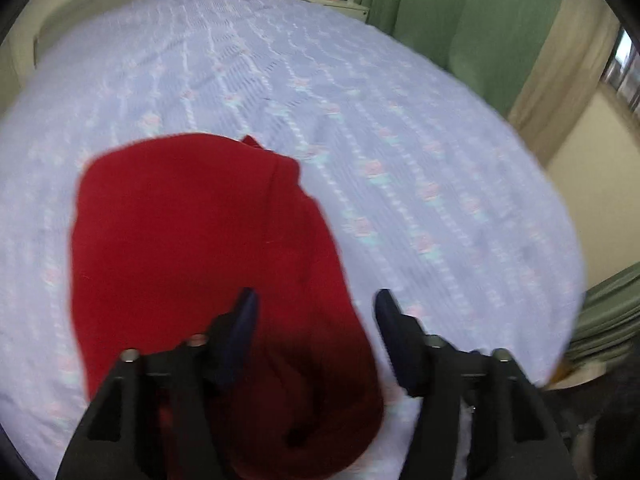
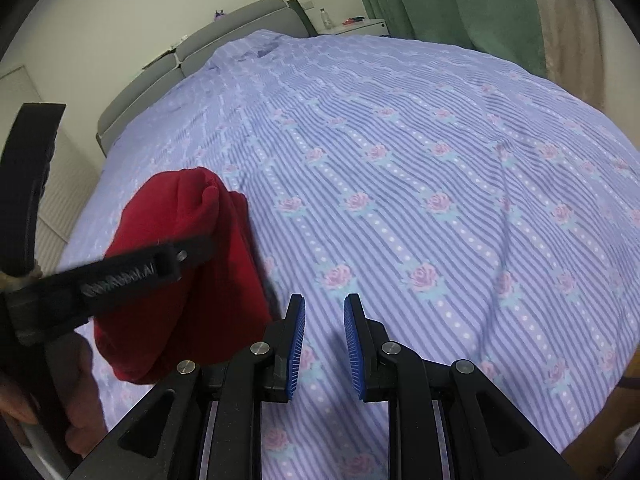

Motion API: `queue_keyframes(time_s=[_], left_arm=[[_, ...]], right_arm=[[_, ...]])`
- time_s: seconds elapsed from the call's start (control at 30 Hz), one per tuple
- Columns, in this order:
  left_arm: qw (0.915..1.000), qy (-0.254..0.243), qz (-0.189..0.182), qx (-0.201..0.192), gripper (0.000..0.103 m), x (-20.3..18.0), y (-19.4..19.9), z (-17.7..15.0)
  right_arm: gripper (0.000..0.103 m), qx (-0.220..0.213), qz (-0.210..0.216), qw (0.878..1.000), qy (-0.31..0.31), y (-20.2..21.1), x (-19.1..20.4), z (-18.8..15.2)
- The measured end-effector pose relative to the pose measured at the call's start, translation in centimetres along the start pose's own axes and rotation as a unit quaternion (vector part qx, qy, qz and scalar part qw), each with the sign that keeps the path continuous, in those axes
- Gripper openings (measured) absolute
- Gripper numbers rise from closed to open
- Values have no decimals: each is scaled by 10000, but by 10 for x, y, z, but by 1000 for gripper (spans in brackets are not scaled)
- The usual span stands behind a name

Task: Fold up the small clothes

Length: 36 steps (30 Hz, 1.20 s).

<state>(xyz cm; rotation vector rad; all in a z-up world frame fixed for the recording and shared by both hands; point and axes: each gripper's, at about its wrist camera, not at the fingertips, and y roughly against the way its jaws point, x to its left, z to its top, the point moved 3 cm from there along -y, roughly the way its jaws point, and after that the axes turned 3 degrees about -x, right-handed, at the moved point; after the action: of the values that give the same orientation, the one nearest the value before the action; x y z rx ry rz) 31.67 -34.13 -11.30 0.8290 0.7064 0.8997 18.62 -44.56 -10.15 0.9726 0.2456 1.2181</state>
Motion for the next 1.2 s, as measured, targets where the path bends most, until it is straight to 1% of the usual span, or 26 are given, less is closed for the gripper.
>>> queue_keyframes(time_s=[0.03, 0.07, 0.1, 0.17, 0.23, 0.27, 0.33, 0.4, 0.43, 0.5, 0.53, 0.57, 0.6, 0.63, 0.67, 0.7, 0.73, 0.8, 0.87, 0.9, 0.93, 0.97, 1.07, 1.13, 1.2], left_arm=[[9999, 27, -139, 0, 71, 0, 2, 2], [9996, 68, -273, -18, 74, 0, 6, 5], [9993, 112, -343, -19, 74, 0, 9, 8], [9966, 275, -768, 75, 74, 0, 16, 11], [9909, 429, -1259, 224, 75, -3, 31, 16], [9891, 430, -1390, 236, 75, -5, 38, 17], [9840, 350, -1745, 103, 75, -10, 65, 23], [9797, 201, -1991, -84, 76, -8, 90, 24], [9787, 29, -2035, -272, 78, -2, 109, 23], [9795, -254, -1915, -579, 79, 13, 130, 18], [9806, -419, -1715, -849, 79, 27, 142, 12], [9835, -468, -1392, -1060, 79, 42, 150, 7], [9854, -489, -757, -1446, 79, 65, 161, -5], [9834, -543, -464, -1671, 79, 82, 167, -15], [9833, -557, -315, -1704, 80, 97, 168, -25], [9853, -489, -206, -1621, 80, 112, 165, -36], [9874, -379, -206, -1524, 80, 125, 161, -47], [9895, -239, -211, -1409, 80, 138, 152, -67], [9904, -256, -165, -1346, 80, 143, 139, -86], [9908, -292, -150, -1314, 80, 142, 131, -94], [9912, -376, -177, -1260, 80, 138, 121, -104], [9911, -407, -214, -1252, 80, 135, 116, -107], [9903, -480, -362, -1253, 79, 119, 94, -121], [9895, -500, -354, -1308, 79, 112, 80, -121], [9894, -542, -406, -1284, 78, 106, 72, -119]], right_arm=[[23, 14, 0, 10000, -40, 1, -3, -1], [23, 27, 3, 10000, -91, 2, -6, -2], [23, 14, -16, 9999, -121, 3, -8, -3], [24, -7, -124, 9997, -187, 8, -13, -4], [31, -19, -157, 9995, -265, 12, -16, -3], [32, -33, -139, 9995, -281, 14, -16, -4], [33, -61, -146, 9995, -286, 18, -16, -5], [33, -69, -179, 9996, -229, 21, -14, -7], [33, -67, -195, 9996, -180, 23, -12, -8], [33, -80, -224, 9997, -27, 26, -4, -9], [33, -89, -216, 9997, 50, 28, 1, -10], [33, -89, -199, 9997, 109, 29, 6, -11], [33, -101, -176, 9997, 167, 30, 11, -11], [33, -109, -151, 9995, 248, 30, 18, -12], [33, -103, -142, 9993, 322, 30, 24, -13], [33, -109, -128, 9990, 403, 31, 30, -14], [33, -143, -103, 9986, 501, 32, 37, -14], [33, -161, -57, 9977, 655, 34, 49, -13], [33, -201, -15, 9969, 767, 38, 61, -12], [37, -220, 25, 9963, 836, 41, 68, -10], [45, -249, 93, 9956, 904, 45, 75, -9], [48, -265, 185, 9947, 976, 48, 82, -7], [48, -348, 427, 9893, 1348, 62, 105, -1], [48, -444, 488, 9857, 1550, 71, 119, 4], [48, -511, 743, 9807, 1736, 79, 136, 11]])
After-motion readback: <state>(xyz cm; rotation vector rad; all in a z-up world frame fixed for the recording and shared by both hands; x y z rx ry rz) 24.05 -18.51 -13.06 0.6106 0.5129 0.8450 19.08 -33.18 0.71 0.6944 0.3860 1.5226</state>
